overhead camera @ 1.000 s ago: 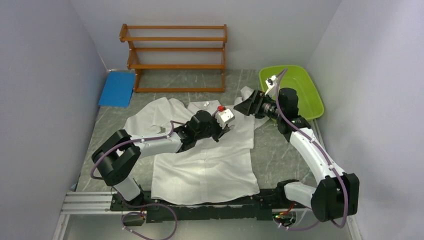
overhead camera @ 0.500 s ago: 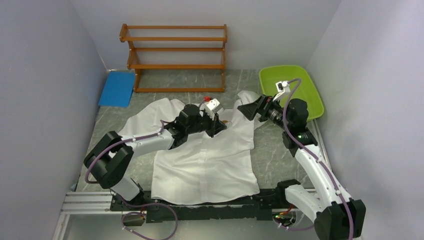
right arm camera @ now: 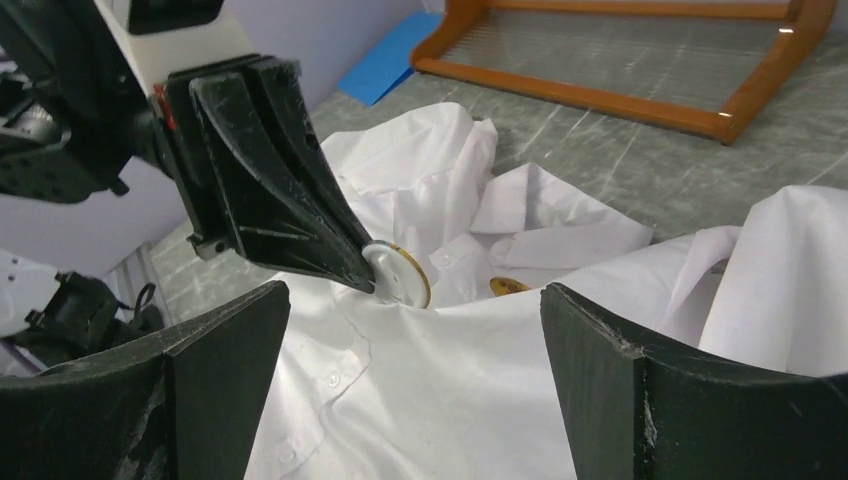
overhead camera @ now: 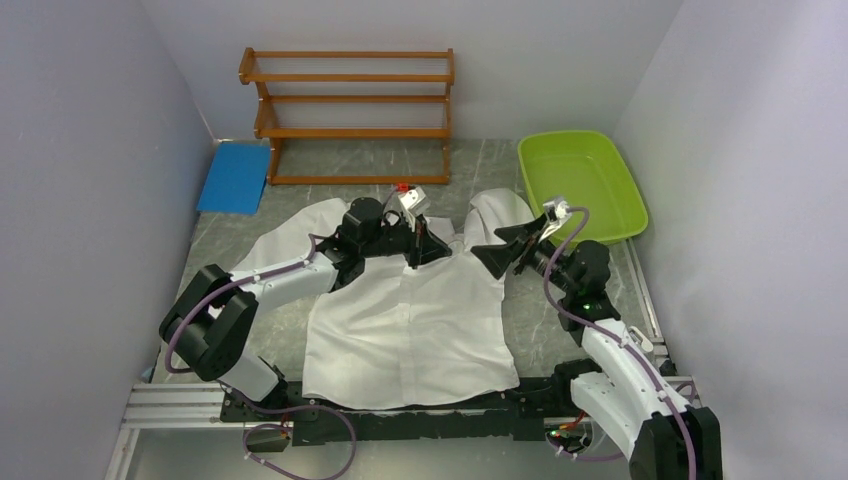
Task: Pin the brooch onto the clothing
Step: Pin the brooch to the clothes.
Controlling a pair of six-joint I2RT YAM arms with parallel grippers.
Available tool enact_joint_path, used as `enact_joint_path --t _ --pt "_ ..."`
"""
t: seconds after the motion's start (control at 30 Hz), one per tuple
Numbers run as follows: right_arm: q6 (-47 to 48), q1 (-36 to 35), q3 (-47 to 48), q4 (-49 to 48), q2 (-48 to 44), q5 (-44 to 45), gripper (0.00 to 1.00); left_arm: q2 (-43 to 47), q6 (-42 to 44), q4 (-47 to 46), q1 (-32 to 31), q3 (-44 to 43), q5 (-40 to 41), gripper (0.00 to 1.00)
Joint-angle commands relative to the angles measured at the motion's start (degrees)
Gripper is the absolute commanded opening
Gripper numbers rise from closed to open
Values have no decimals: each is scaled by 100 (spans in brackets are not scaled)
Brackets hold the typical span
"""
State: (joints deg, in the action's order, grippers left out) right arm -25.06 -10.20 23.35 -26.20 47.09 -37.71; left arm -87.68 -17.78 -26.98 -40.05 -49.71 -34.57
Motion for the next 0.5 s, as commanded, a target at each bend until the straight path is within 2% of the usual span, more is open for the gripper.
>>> enact_joint_path --t 0.0,0.13,0.23,0.37,0.47 --pt "287 18 -255 -1498 -109 -535 100 173 -45 -314 6 -135 -563 3" --pt "1076 9 -207 -1458 99 -1559 100 172 89 -326 11 -151 -811 3" --pt "1951 -34 136 -731 306 -2256 98 155 179 -350 9 -176 -1070 3" --pt "3358 -139 630 609 544 -2720 86 174 267 -439 11 -173 -1254 3" --pt "4048 -205 877 1194 743 -2865 81 185 284 -465 13 -178 -1299 3"
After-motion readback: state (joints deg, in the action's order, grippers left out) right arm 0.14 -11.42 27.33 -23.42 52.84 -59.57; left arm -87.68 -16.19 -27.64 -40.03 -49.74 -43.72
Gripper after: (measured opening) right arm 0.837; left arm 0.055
